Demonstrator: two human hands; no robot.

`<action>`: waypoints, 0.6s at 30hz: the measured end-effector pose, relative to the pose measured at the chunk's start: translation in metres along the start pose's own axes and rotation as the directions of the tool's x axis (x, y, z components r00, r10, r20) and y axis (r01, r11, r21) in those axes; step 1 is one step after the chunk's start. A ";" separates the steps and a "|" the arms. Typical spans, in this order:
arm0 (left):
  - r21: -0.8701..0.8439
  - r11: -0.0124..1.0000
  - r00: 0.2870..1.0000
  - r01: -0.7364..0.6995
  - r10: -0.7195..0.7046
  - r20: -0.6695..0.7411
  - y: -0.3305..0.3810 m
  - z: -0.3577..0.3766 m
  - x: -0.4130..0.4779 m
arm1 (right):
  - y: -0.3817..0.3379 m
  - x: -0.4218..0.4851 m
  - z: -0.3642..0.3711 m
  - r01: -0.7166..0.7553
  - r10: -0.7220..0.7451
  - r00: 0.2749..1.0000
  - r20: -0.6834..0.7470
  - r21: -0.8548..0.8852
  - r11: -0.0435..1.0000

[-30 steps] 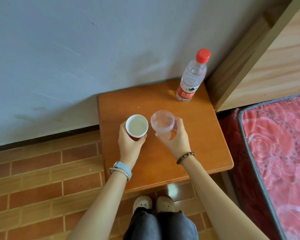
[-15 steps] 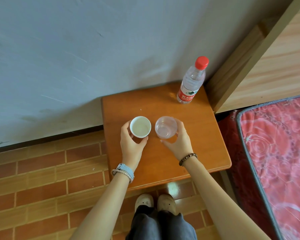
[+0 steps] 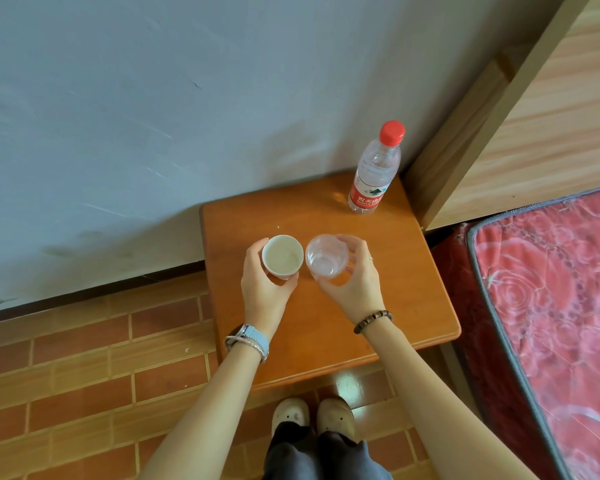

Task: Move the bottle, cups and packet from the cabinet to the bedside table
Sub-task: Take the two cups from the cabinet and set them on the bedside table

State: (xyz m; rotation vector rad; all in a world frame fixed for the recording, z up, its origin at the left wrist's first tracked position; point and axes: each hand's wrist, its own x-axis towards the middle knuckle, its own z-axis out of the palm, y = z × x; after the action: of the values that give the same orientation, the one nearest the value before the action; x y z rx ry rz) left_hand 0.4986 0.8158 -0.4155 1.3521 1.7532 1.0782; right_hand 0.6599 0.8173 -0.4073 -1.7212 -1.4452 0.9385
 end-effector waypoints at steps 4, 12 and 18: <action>0.008 1.000 0.999 -0.028 0.029 -0.028 0.003 0.003 0.019 | -0.005 0.024 -0.001 0.022 -0.022 0.998 -0.060 0.009 1.000; 0.038 0.996 0.988 -0.079 0.084 -0.130 0.009 0.021 0.084 | -0.018 0.091 0.008 0.078 -0.067 0.987 -0.145 0.067 0.995; 0.049 0.998 0.981 -0.037 0.046 -0.189 -0.001 0.025 0.098 | -0.009 0.113 0.020 0.036 -0.030 0.992 -0.120 0.053 0.998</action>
State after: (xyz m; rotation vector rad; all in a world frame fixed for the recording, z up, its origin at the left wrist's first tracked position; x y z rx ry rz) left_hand 0.4963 0.9165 -0.4298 1.3562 1.9041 1.2327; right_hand 0.6520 0.9314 -0.4201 -1.6785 -1.3543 0.8365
